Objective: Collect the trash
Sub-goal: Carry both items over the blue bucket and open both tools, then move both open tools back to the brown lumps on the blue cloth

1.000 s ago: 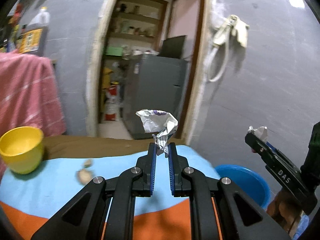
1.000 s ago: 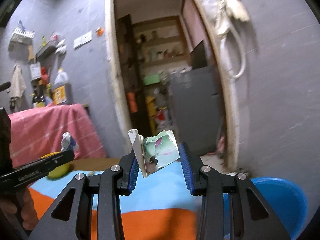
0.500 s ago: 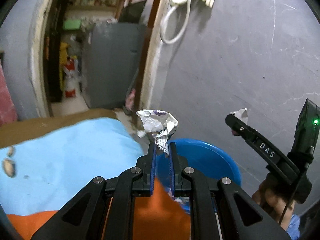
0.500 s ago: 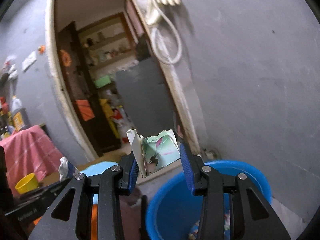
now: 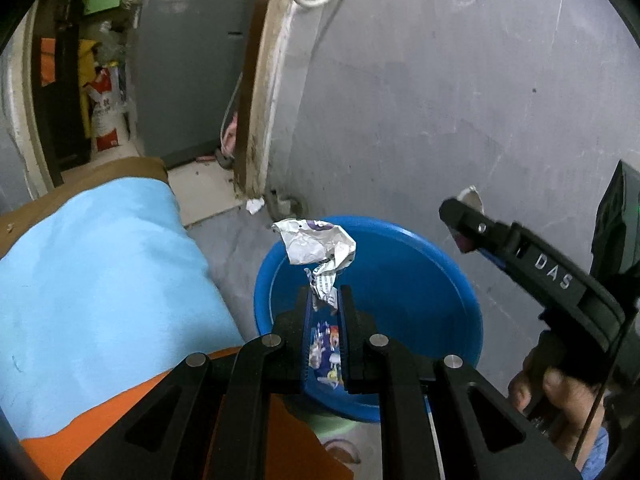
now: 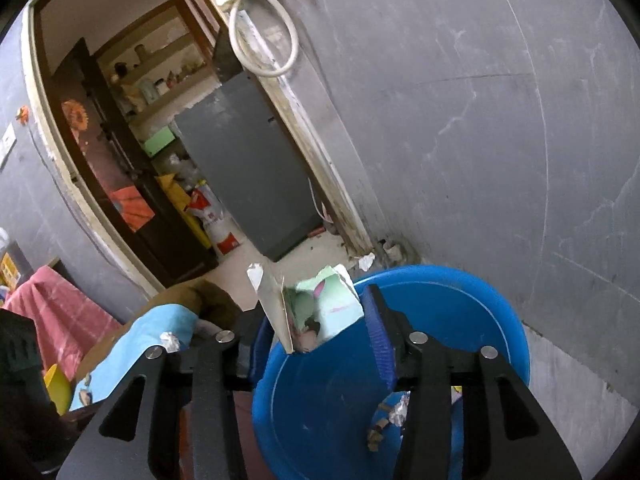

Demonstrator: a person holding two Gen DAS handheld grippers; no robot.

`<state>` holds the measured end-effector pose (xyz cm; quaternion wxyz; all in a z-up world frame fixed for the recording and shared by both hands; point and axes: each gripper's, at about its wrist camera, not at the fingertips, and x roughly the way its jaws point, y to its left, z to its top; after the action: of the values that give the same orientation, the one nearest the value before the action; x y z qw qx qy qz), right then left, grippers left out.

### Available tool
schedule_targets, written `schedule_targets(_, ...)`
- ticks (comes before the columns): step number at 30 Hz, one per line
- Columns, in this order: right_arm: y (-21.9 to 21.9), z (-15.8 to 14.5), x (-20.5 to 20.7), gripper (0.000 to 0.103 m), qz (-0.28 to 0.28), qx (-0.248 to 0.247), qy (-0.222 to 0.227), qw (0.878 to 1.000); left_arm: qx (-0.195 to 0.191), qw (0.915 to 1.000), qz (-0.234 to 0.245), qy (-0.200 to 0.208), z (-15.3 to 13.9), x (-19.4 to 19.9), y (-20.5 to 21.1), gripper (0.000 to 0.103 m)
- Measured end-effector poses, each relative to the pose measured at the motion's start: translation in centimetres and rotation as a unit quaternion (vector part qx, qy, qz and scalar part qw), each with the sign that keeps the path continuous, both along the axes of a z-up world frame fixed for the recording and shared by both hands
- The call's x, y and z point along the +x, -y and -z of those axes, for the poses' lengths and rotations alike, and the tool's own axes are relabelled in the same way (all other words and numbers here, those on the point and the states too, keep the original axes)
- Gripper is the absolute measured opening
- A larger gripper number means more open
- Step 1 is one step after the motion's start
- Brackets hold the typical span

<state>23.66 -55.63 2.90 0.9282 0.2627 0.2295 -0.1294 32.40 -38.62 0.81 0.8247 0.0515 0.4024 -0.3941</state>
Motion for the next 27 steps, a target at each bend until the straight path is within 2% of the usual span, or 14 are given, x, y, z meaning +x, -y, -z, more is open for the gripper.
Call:
schedule_targets(5, 0.1, -0.1, 0.0, 0.052, 0.002, 0.007, -0.002, 1.0, 0.013, 0.9998, 0.001, -0.018, 1.6, -0.1, 0.3, 0.014)
schedule_targets(15, -0.1, -0.3, 0.2, 0.054, 0.005, 0.01, -0.003, 1.0, 0.029, 0.9993, 0.022, 0.003, 2.2, -1.2, 0.7, 0.03)
schedule_targets(27, 0.1, -0.3, 0.3, 0.056, 0.007, 0.011, -0.002, 1.0, 0.019, 0.9998, 0.004, -0.001, 1.7, -1.2, -0.3, 0.032)
